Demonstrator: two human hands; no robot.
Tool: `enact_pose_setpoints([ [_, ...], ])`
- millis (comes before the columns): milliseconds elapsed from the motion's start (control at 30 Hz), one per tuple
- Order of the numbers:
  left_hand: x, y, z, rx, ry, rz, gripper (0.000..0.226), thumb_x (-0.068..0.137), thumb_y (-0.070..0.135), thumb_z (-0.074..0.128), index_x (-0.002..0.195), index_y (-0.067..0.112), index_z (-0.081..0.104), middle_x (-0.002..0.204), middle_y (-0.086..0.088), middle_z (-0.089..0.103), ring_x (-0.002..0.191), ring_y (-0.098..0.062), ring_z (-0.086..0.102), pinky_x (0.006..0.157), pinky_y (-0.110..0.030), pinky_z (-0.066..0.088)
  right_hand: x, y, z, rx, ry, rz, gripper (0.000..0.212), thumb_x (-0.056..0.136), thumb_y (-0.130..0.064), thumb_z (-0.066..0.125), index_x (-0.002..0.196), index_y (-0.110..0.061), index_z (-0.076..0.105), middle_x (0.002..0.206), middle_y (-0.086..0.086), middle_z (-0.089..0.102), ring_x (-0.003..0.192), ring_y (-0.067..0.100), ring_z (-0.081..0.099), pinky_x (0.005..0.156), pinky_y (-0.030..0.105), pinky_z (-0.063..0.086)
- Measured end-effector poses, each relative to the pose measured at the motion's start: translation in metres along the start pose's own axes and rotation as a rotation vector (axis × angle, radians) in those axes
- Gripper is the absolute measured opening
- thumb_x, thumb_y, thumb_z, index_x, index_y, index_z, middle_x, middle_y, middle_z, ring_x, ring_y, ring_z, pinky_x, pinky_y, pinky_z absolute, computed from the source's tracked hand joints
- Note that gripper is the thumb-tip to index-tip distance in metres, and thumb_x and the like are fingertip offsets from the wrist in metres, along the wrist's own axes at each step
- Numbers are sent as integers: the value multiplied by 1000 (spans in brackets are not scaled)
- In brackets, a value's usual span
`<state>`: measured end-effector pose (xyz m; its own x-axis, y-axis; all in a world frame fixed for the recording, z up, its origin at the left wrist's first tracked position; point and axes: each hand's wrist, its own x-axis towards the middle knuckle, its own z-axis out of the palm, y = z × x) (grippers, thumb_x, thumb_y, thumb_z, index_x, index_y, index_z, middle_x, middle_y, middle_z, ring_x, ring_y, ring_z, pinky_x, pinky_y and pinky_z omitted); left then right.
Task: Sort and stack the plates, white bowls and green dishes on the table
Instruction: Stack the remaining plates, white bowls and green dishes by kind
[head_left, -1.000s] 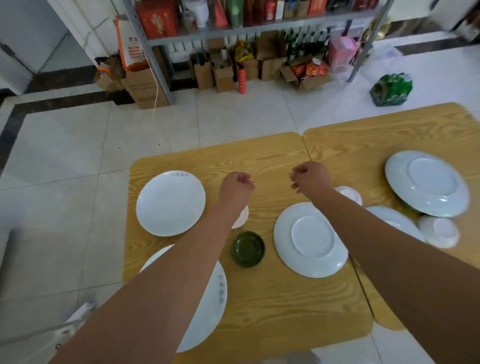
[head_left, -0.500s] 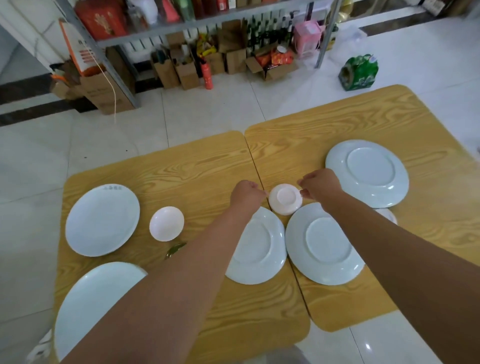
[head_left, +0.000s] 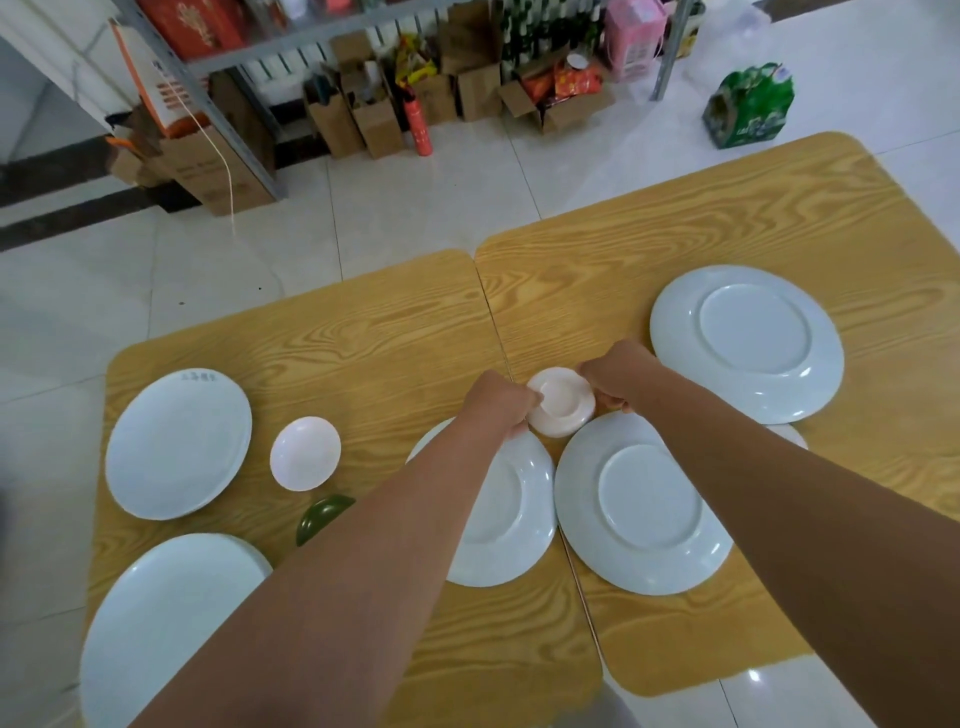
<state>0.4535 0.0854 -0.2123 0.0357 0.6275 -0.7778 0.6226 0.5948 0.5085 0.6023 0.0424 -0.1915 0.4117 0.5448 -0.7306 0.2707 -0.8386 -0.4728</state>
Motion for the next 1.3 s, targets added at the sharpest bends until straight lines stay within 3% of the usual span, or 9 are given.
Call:
enact_pose_setpoints([
  [233,-3,0,-3,-177,-88,-57,11,91,8,66,96,1,60,83,-12,56,62,-15,53,49,-21,48,4,4,5,87,-50,20,32,97,-18,51,67,-12,44,65,5,46,53,16,42,45,25,34],
  [333,-4,-4,-5,-190,-118,10,19,90,4,67,77,8,53,73,-9,55,59,-14,53,49,-20,45,3,6,7,130,-27,32,31,97,-23,49,69,-10,48,65,6,48,52,17,43,48,26,36],
  [500,-20,-1,-12,-214,-221,254,18,85,-5,69,87,9,58,78,-5,59,60,-13,65,58,-21,57,-11,1,3,181,-4,117,47,98,-47,42,87,-5,57,67,14,61,50,21,50,52,27,39],
  [600,-27,-7,-28,52,-144,538,23,79,-1,73,80,20,63,84,-2,63,76,-17,67,72,-27,58,-22,-2,-2,250,-24,89,33,96,-35,53,92,-3,58,74,16,64,48,20,52,47,24,39],
  [700,-39,-21,-54,228,-101,660,17,80,4,72,79,20,65,89,3,71,80,-5,66,71,-11,46,-34,-9,4,260,-34,40,15,91,-11,61,94,3,61,70,15,66,44,16,58,42,22,48],
  [967,-54,-63,-124,226,109,825,28,89,-3,52,97,20,65,107,10,63,92,-4,61,78,-9,45,-68,-44,67,287,44,-121,7,85,3,59,84,6,66,67,20,65,57,28,65,73,45,62],
  [1100,-48,-86,-170,97,289,677,17,98,21,53,110,26,63,104,7,63,84,-9,64,76,-21,53,-84,-69,101,239,64,-238,15,88,2,56,92,12,67,67,20,64,45,22,64,44,27,55],
  [1200,-46,-98,-202,-44,191,468,25,101,32,48,108,17,66,87,-2,71,70,-15,68,73,-34,61,-96,-91,131,191,53,-309,17,91,-2,56,93,9,69,66,18,65,50,24,65,47,28,56],
  [1300,-47,-111,-233,-75,159,438,23,100,25,51,110,10,66,86,-5,73,72,-17,70,72,-30,61,-107,-111,165,161,33,-348,16,97,-10,55,94,-3,69,72,14,67,55,23,67,50,28,57],
])
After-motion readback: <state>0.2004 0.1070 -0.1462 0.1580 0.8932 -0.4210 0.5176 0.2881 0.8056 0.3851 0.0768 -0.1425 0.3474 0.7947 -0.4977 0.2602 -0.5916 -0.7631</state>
